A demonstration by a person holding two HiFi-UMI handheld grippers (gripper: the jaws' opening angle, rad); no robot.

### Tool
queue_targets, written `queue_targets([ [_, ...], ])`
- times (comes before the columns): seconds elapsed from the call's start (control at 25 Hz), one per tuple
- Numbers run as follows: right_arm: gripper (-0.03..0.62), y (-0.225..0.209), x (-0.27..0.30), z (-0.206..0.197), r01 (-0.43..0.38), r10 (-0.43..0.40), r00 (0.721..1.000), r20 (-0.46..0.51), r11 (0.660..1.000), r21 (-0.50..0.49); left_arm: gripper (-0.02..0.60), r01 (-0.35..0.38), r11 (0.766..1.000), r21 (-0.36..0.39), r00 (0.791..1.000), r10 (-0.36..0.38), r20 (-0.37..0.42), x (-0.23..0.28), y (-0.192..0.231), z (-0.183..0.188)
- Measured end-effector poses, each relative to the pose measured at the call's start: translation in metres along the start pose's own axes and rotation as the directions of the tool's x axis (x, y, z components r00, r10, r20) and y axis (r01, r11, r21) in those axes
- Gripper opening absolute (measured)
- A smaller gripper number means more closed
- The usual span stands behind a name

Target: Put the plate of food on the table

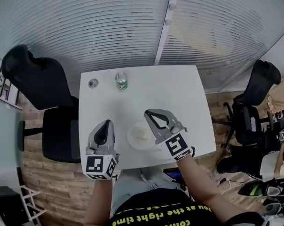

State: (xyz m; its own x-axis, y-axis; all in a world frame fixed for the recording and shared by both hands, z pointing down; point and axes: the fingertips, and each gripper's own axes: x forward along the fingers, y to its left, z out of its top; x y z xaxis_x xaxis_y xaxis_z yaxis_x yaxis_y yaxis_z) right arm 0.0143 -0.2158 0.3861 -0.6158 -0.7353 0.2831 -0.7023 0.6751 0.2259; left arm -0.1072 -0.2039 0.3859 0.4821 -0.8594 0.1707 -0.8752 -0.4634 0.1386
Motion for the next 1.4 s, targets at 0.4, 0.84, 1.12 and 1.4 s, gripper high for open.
queue_targets([
  [0.4, 0.007, -0.049, -0.027, 0.038, 0.135, -0.137, 0.983, 0.125, 0.991, 0.023, 0.0, 0.004, 1.0, 0.02, 1.0, -0.004, 0.017, -0.006, 0.0, 0.017],
  [0.84, 0.006, -0.114, -0.079, 0.031, 0.27, -0.274, 0.952, 0.135, 0.962, 0.052, 0.002, -0.007, 0.999, 0.032, 0.999, 0.006, 0.047, -0.009, 0.003, 0.03],
  [1.12, 0.006, -0.123, -0.103, 0.04, 0.285, -0.292, 0.943, 0.158, 0.956, 0.063, 0.001, -0.011, 1.0, 0.02, 0.999, 0.01, 0.053, -0.011, 0.002, 0.029],
  [1.4, 0.006, -0.115, -0.126, 0.054, 0.277, -0.286, 0.941, 0.181, 0.958, 0.074, 0.0, 0.001, 1.0, 0.009, 0.999, -0.001, 0.054, -0.012, -0.004, 0.03],
])
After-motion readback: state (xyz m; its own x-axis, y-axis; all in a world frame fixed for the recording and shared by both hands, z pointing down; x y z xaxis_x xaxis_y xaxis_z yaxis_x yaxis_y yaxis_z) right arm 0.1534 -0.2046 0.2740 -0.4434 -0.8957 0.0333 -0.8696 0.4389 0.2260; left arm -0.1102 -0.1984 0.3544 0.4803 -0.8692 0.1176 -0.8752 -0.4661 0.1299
